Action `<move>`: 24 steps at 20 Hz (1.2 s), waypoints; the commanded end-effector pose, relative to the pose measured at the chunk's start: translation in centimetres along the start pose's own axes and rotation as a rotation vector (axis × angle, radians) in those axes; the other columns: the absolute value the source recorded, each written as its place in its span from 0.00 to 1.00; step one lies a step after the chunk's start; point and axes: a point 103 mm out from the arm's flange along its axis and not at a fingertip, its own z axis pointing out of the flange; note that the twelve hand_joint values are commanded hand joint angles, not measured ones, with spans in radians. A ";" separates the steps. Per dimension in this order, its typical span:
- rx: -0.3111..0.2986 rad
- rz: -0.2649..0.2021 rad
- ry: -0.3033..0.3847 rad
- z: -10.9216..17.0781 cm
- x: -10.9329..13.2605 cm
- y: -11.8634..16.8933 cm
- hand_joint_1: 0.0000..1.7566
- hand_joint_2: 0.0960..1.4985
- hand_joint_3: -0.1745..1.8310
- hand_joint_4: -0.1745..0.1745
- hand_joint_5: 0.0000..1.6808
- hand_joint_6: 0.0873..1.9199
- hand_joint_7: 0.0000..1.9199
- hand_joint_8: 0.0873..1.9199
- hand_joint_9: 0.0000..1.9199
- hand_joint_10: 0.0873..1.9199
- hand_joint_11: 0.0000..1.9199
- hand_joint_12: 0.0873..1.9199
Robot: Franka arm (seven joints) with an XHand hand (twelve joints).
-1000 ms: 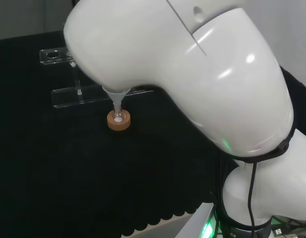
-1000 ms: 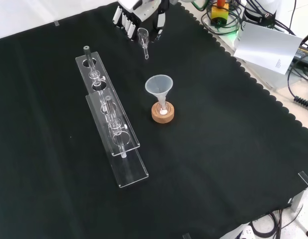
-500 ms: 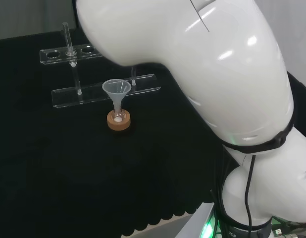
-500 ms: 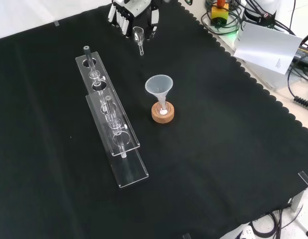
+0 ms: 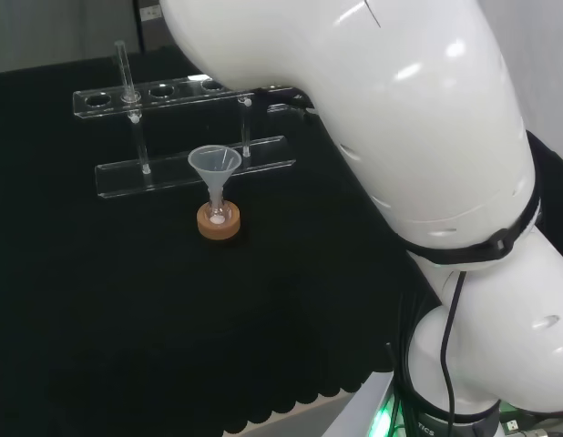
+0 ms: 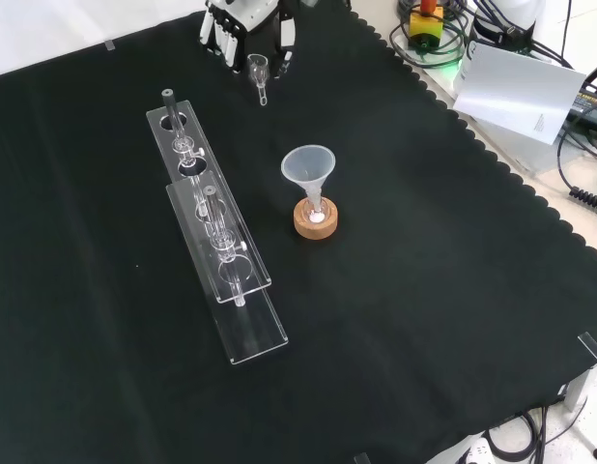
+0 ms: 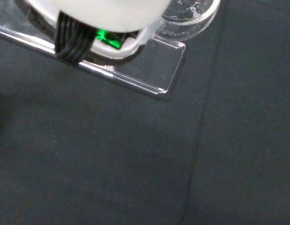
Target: Put the weighing funnel back on the table.
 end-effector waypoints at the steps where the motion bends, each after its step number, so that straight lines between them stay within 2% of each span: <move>1: -0.014 -0.041 0.053 2.2 -0.9 0.9 0.73 0.38 0.46 0.69 0.71 0.41 0.69 0.31 0.64 0.15 0.37 0.56; 7: -0.024 -0.071 0.116 4.9 -1.2 1.8 0.73 0.38 0.46 0.69 0.71 0.41 0.69 0.31 0.64 0.15 0.37 0.56; 14: 0.003 -0.098 0.134 8.5 -1.4 3.1 0.73 0.38 0.46 0.69 0.71 0.41 0.69 0.31 0.64 0.15 0.37 0.56; 24: 0.010 -0.116 0.131 11.4 -1.5 5.3 0.73 0.38 0.46 0.69 0.71 0.41 0.69 0.31 0.64 0.15 0.37 0.56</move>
